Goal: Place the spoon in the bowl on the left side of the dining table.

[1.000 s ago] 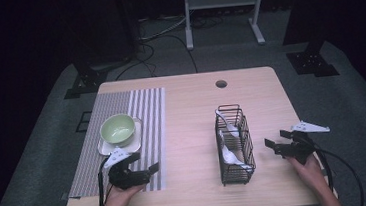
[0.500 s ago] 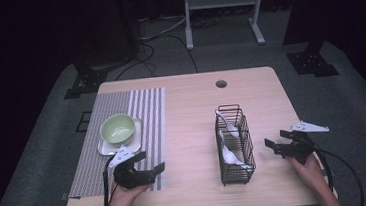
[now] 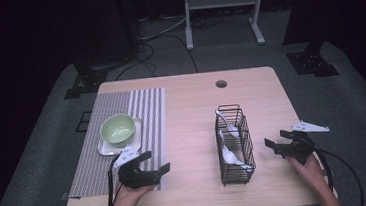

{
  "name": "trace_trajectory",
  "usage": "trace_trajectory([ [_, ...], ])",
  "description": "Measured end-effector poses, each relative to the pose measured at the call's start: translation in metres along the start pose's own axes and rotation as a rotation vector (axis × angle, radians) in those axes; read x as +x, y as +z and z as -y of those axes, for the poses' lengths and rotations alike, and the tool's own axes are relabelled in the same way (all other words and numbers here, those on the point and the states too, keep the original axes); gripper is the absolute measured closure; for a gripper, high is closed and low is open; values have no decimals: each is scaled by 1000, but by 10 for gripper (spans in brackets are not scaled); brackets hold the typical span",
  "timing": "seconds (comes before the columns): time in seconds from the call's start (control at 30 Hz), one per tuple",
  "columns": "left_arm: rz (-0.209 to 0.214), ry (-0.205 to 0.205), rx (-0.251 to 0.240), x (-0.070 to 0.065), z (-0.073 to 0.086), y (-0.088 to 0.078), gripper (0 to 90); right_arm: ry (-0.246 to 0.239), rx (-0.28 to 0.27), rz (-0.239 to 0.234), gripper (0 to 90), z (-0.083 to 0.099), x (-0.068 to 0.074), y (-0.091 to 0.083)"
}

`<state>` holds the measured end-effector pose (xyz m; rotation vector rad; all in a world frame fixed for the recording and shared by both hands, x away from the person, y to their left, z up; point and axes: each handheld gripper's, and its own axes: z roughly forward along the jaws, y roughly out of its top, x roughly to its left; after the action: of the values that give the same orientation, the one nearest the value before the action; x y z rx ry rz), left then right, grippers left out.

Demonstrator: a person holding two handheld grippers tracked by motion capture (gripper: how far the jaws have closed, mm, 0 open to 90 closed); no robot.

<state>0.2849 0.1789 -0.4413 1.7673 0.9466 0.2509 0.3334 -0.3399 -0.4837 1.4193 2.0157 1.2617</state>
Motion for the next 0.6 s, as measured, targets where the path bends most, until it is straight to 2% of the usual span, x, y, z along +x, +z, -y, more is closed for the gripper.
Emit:
trace_trajectory([
  [0.27, 7, 0, 0, -3, -2, 2, 73, 4, 0, -2, 165, 0, -1, 0],
  [0.4, 16, 2, 22, -5, -1, 5, 73, 11, 2, -5, 165, 0, -1, 0],
  [0.6, 51, 4, 24, -12, -10, 10, 73, 11, 2, -4, 165, 0, -1, 0],
])
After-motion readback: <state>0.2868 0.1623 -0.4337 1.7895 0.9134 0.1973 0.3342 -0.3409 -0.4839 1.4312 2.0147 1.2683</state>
